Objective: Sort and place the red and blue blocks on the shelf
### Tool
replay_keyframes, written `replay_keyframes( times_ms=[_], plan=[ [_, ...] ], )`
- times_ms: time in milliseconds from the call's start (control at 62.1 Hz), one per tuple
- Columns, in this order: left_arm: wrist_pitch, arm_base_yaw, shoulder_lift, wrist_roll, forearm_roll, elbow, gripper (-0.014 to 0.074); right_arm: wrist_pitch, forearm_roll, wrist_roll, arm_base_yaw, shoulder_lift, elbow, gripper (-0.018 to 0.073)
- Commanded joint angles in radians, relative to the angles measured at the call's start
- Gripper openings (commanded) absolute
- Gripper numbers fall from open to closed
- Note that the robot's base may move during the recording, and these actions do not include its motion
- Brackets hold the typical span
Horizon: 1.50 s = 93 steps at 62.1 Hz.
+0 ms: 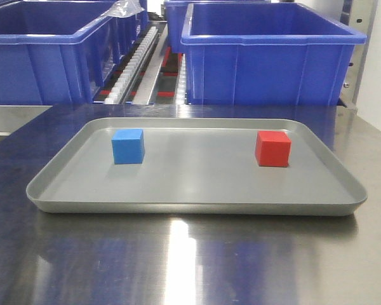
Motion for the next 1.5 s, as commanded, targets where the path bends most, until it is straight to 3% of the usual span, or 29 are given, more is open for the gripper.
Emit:
replay_keyframes(
  times_ms=[0, 274, 435, 580, 693, 838, 886, 1160, 1305, 1482],
  plan=[
    [-0.084, -0.003, -0.021, 0.0, -0.006, 0.044, 0.0125, -0.026, 0.007, -0.007, 0.018, 0.085, -0.082, 0.006],
    [-0.084, -0.003, -0.021, 0.0, -0.006, 0.044, 0.0125, 0.026, 0.006, 0.019, 0.152, 0.334, -0.189, 0.006],
    [-0.084, -0.003, -0.021, 0.0, -0.006, 0.044, 0.0125, 0.023, 0.002, 0.063, 0.192, 0.499, -0.259, 0.006],
    [-0.084, -0.003, -0.021, 0.0, -0.006, 0.044, 0.0125, 0.043, -0.055, 0.114, 0.246, 0.629, -0.353, 0.0072],
    [-0.084, -0.003, -0.021, 0.0, -0.006, 0.044, 0.0125, 0.114, -0.131, 0.17, 0.292, 0.72, -0.439, 0.0211],
    [-0.084, -0.003, -0.021, 0.0, -0.006, 0.044, 0.0125, 0.219, -0.225, 0.336, 0.353, 0.839, -0.567, 0.0568],
    [-0.084, -0.003, -0.021, 0.0, -0.006, 0.044, 0.0125, 0.242, -0.235, 0.367, 0.375, 0.876, -0.613, 0.0636],
    [-0.084, -0.003, -0.021, 0.0, -0.006, 0.044, 0.0125, 0.407, -0.275, 0.415, 0.446, 1.097, -0.863, 0.0626],
    [-0.084, -0.003, -0.021, 0.0, -0.006, 0.044, 0.0125, 0.487, -0.294, 0.507, 0.457, 1.21, -1.001, 0.0626],
    [-0.084, -0.003, -0.021, 0.0, -0.006, 0.044, 0.0125, 0.543, -0.305, 0.528, 0.463, 1.295, -1.122, 0.0626]
  ],
)
